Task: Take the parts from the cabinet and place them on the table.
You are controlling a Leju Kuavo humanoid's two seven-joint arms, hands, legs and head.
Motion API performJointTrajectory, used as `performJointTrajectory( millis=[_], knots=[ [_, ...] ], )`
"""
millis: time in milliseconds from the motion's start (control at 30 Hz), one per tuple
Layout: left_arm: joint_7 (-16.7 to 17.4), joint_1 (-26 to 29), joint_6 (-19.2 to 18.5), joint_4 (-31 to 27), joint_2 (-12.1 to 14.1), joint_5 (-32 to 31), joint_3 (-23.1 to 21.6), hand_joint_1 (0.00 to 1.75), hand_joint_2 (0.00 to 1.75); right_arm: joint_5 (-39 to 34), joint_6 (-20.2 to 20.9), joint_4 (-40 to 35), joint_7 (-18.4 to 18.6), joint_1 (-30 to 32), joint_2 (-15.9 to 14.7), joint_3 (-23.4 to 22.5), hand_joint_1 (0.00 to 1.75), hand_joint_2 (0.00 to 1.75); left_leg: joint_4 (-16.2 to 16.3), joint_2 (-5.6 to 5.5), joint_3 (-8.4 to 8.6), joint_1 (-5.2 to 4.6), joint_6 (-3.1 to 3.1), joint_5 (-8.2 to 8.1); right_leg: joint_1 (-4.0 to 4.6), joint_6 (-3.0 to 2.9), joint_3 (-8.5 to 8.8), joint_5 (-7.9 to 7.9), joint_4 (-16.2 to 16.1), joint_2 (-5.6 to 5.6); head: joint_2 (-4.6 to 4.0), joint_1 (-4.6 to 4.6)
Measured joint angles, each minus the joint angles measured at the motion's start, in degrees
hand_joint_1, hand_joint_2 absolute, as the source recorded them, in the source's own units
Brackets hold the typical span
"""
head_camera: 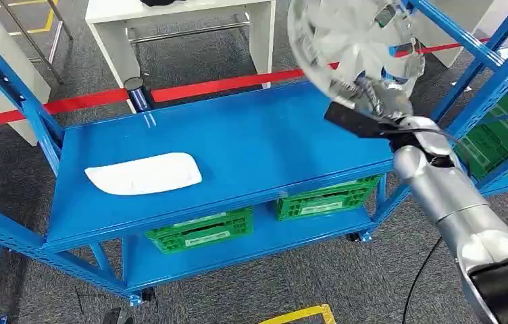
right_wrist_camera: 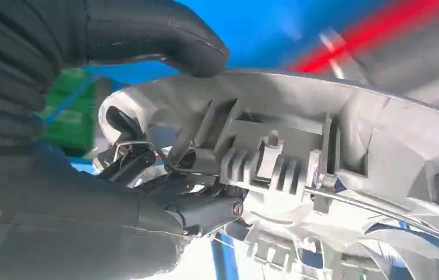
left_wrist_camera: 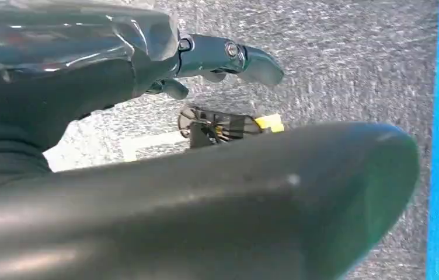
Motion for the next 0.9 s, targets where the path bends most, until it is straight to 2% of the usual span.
performJointTrajectory(
  millis=[33,67,133,167,200,233,300,333,367,400,433,467,500,533,567,633,667,700,733,767,800,833,867,900],
  knots=[
    [-0.2,0.0,0.2,0.0,0.0,-0.3,0.0,0.00,0.00,-0.9,-0.2,-1.7,-0.4,0.5,-0.2,-1.0,1.75,1.75,0.8,-0.02,-0.41,-0.20,-0.17,-0.11,-0.02,-0.72,-0.10,0.39,-0.4,0.48,0.00,-0.09],
    [-0.7,0.2,0.3,0.0,-0.1,-0.5,0.0,0.00,1.75,-2.2,-0.6,-3.7,-0.8,1.1,-0.6,-2.4,1.75,1.75,0.7,-0.12,-0.51,-0.20,-0.23,-0.05,0.07,-0.87,-0.17,0.34,-0.1,0.47,0.00,-0.09],
    [-1.2,0.4,0.6,0.0,-0.1,-1.2,-0.1,0.00,1.75,-6.9,-0.7,-7.0,-2.5,2.3,-0.9,-4.7,1.75,1.75,0.7,-0.11,-0.43,-0.02,-0.33,-0.10,0.15,-1.38,-0.17,0.30,-0.1,0.55,0.00,-0.11],
    [-1.6,0.3,0.9,0.0,-0.1,-1.7,-0.2,0.00,1.75,-10.4,0.0,-8.8,-3.6,3.2,-1.0,-5.9,1.75,1.75,1.1,-0.02,-0.72,0.17,-0.76,-0.71,-0.39,-1.70,0.08,0.32,-0.2,0.57,0.00,0.00],
    [-2.0,0.3,1.2,0.0,-0.1,-2.1,-0.4,0.00,1.75,-15.5,1.5,-11.3,-4.9,4.4,-1.1,-7.7,1.75,1.75,2.6,0.20,-1.40,0.17,-1.20,-1.92,-0.41,-2.06,0.20,0.25,-0.2,0.52,0.00,-0.15],
    [-2.3,0.3,1.6,-0.1,-0.1,-2.6,-0.5,0.00,1.75,-20.6,3.1,-13.8,-6.1,5.6,-1.1,-9.7,1.75,1.75,6.2,0.27,-2.93,0.35,-1.59,-3.96,-0.41,-2.32,0.22,0.19,-0.2,0.51,0.00,-0.31],
    [-2.6,0.3,1.7,-0.1,-0.2,-2.7,-0.7,0.00,1.75,-25.9,5.2,-18.0,-7.4,8.0,-1.0,-12.7,1.75,1.75,15.8,0.40,-7.28,0.66,-2.00,-7.88,-0.35,-2.34,0.22,0.17,-0.2,0.54,0.00,-0.33],
    [-2.7,0.2,1.8,-0.1,-0.2,-2.7,-0.7,0.00,1.75,-26.6,5.8,-19.4,-7.7,8.9,-1.0,-13.6,1.75,1.75,18.6,0.44,-8.80,0.71,-2.02,-8.39,-0.29,-2.36,0.24,0.15,-0.2,0.56,0.00,-0.33],
    [-2.7,0.2,1.8,-0.1,-0.2,-2.7,-0.7,0.00,1.75,-27.5,6.5,-20.4,-7.8,9.6,-1.0,-14.3,1.75,1.75,18.8,0.45,-9.07,0.71,-1.91,-7.65,-0.26,-2.36,0.29,0.14,-0.2,0.59,0.00,-0.33],
    [-2.8,0.2,1.9,-0.1,-0.2,-2.8,-0.9,0.00,1.75,-30.8,8.7,-21.9,-8.5,10.3,-1.1,-15.4,1.75,1.75,15.7,0.45,-7.79,0.69,-1.66,-5.41,-0.15,-2.36,0.38,0.13,-0.2,0.67,0.00,-0.33],
    [-2.9,0.2,2.0,-0.1,-0.2,-3.0,-1.0,0.00,1.75,-34.4,10.9,-22.9,-9.3,11.0,-1.0,-16.3,1.75,1.75,11.4,0.44,-5.82,0.66,-1.30,-3.03,-0.05,-2.38,0.45,0.11,-0.2,0.76,0.00,-0.31],
    [-3.1,0.1,2.0,-0.1,-0.2,-3.3,-1.2,0.00,1.75,-40.5,14.8,-24.5,-10.5,11.6,-1.0,-17.7,1.75,1.75,5.8,0.33,-3.06,0.46,-0.64,-0.36,0.08,-2.39,0.56,0.10,-0.2,0.88,0.00,-0.33],
    [-3.1,-0.1,2.1,-0.1,-0.1,-3.3,-1.3,0.00,1.75,-45.9,18.7,-25.8,-11.6,12.5,-0.9,-18.9,1.75,1.75,1.9,0.19,-1.21,0.11,0.18,0.19,-0.17,-2.39,0.58,0.10,-0.3,0.88,0.00,-0.27],
    [-3.2,-0.2,2.1,-0.1,0.0,-3.5,-1.4,0.00,1.75,-51.0,22.0,-27.0,-12.3,13.1,-0.8,-20.1,1.75,1.75,1.5,0.25,-0.58,-0.02,0.36,-0.24,0.30,-2.23,0.41,0.19,-0.4,0.93,0.00,-0.11],
    [-3.3,-0.3,2.1,-0.1,-0.1,-3.8,-1.5,0.00,1.75,-55.6,26.6,-28.1,-12.9,14.0,-0.5,-21.0,1.75,1.75,1.0,0.22,-0.39,-0.34,0.52,-0.29,-0.01,-2.11,0.29,0.27,-0.4,0.93,0.00,-0.33],
    [-3.4,-0.5,2.1,-0.1,-0.1,-3.8,-1.5,0.00,1.75,-62.7,32.7,-30.2,-13.0,15.8,0.0,-22.5,1.75,1.75,0.8,0.22,-0.36,-0.41,0.69,-0.36,-0.05,-1.62,0.36,0.57,-0.9,0.92,0.00,-0.28],
    [-3.5,-0.6,2.1,-0.1,-0.1,-3.8,-1.5,0.00,1.75,-66.1,35.6,-31.5,-12.9,16.4,0.3,-23.2,1.75,1.75,-0.7,0.27,0.38,-0.23,0.83,0.19,0.32,-1.32,0.40,0.56,-1.2,0.89,0.00,-0.31],
    [-3.6,-0.6,2.0,-0.1,-0.2,-3.9,-1.5,0.00,1.75,-69.2,38.2,-32.6,-12.7,17.0,0.5,-23.9,1.75,1.75,-1.8,0.37,0.99,0.11,0.80,0.78,0.24,-1.43,-0.27,-0.13,-0.1,0.51,0.00,-0.18],
    [-3.6,-0.7,1.9,-0.1,-0.3,-4.0,-1.6,0.00,1.75,-70.9,39.6,-33.2,-12.6,17.3,0.6,-24.4,1.75,1.75,-2.1,0.36,1.12,0.14,1.14,0.98,0.29,-1.81,-1.40,-1.63,2.7,0.52,0.00,-0.06],
    [-3.6,-0.8,1.9,-0.1,-0.3,-4.3,-1.6,0.00,1.75,-72.2,40.6,-33.9,-12.6,17.6,0.9,-24.7,1.75,1.75,-2.0,0.35,1.10,0.13,1.21,1.00,0.29,-2.05,-3.31,-3.42,6.9,0.52,0.00,-0.11],
    [-3.6,-0.8,1.9,-0.1,-0.4,-4.4,-1.7,0.00,1.75,-73.2,41.5,-34.4,-12.5,18.2,1.1,-25.0,1.75,1.75,-2.0,0.34,1.11,0.08,1.24,0.98,0.28,-2.13,-5.52,-5.26,11.7,0.52,0.00,-0.06],
    [-3.6,-0.8,1.9,-0.1,-0.4,-4.5,-1.7,0.00,1.75,-74.6,42.7,-34.8,-12.5,19.0,1.4,-25.4,1.75,1.75,-2.0,0.28,1.10,0.03,1.24,0.96,0.28,-2.01,-7.29,-6.35,15.5,0.52,0.00,-0.11],
    [-3.5,-0.8,1.9,-0.1,-0.4,-4.5,-1.7,0.00,1.75,-76.1,44.1,-35.2,-12.3,19.9,1.6,-25.8,1.75,1.75,-1.9,0.22,1.11,0.03,1.22,0.95,0.25,-1.64,-7.96,-6.36,16.8,0.51,0.00,-0.02],
    [-3.5,-0.8,1.9,-0.1,-0.4,-4.5,-1.7,0.00,1.75,-78.0,45.6,-35.6,-12.0,20.6,1.9,-26.3,1.75,1.75,-1.8,0.19,1.12,0.07,1.19,0.92,0.17,-1.04,-7.08,-5.28,14.9,0.47,0.00,-0.02]
  ],
)
